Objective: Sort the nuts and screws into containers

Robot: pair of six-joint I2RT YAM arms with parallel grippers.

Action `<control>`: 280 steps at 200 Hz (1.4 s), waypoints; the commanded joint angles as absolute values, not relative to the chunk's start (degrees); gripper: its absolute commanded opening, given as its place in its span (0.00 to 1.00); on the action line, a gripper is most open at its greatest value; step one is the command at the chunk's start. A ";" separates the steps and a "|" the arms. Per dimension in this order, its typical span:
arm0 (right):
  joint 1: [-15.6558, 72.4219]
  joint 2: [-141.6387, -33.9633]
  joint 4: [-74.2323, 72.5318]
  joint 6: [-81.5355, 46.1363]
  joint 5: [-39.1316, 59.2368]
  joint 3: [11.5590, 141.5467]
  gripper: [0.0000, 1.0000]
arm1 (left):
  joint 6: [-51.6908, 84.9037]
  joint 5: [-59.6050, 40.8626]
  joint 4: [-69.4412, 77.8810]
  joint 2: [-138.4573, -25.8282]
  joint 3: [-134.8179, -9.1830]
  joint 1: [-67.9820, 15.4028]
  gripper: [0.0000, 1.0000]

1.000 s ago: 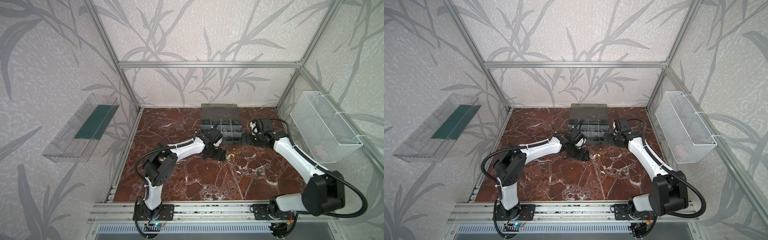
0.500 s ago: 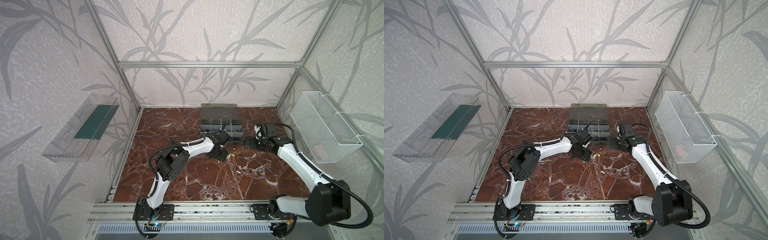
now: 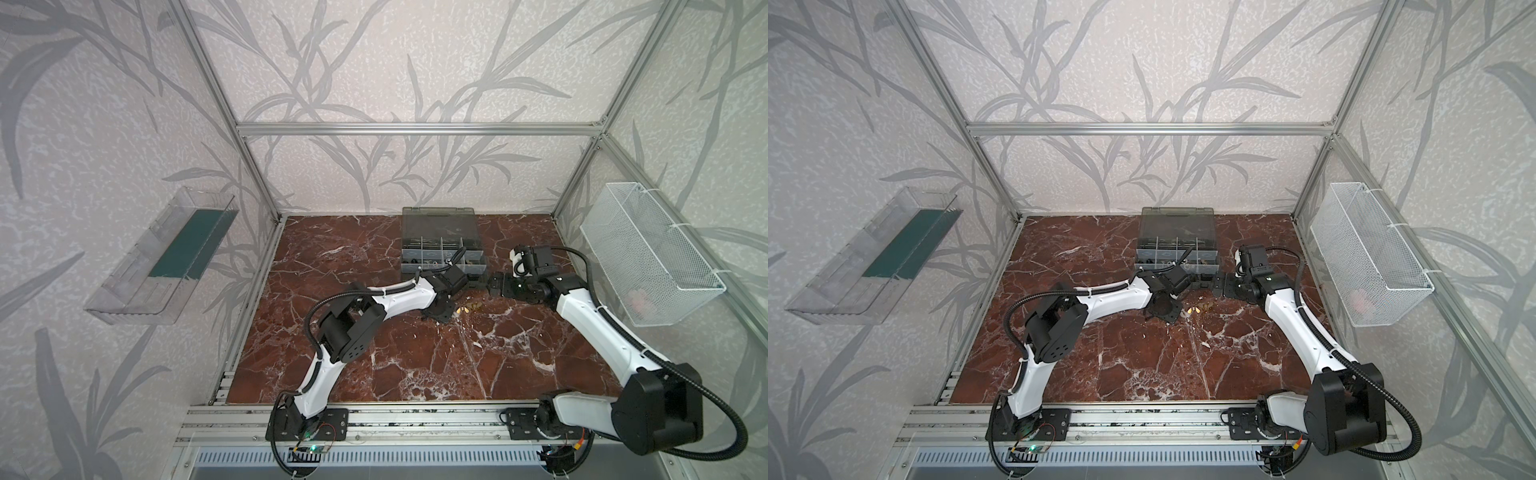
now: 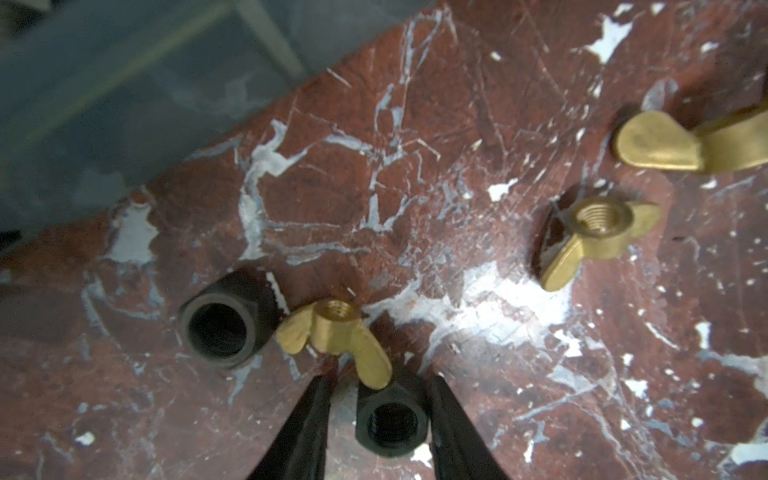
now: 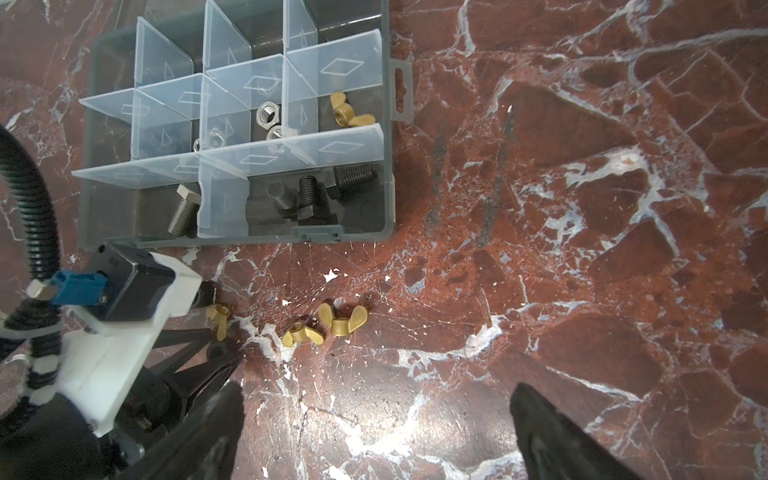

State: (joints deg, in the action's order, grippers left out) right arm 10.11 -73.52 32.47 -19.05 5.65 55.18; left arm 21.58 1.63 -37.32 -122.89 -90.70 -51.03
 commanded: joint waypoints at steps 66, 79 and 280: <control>9.75 -72.31 31.52 -19.51 7.17 55.22 0.99 | 23.34 -3.28 -35.09 -116.41 -89.43 -49.79 0.16; 9.76 -72.59 31.22 -19.36 7.86 55.46 0.99 | 25.33 -4.50 -36.15 -114.68 -91.41 -48.63 0.16; 10.99 -82.91 26.24 -20.80 13.09 58.87 0.99 | 21.37 -11.08 -39.73 -140.04 -133.07 -25.53 0.17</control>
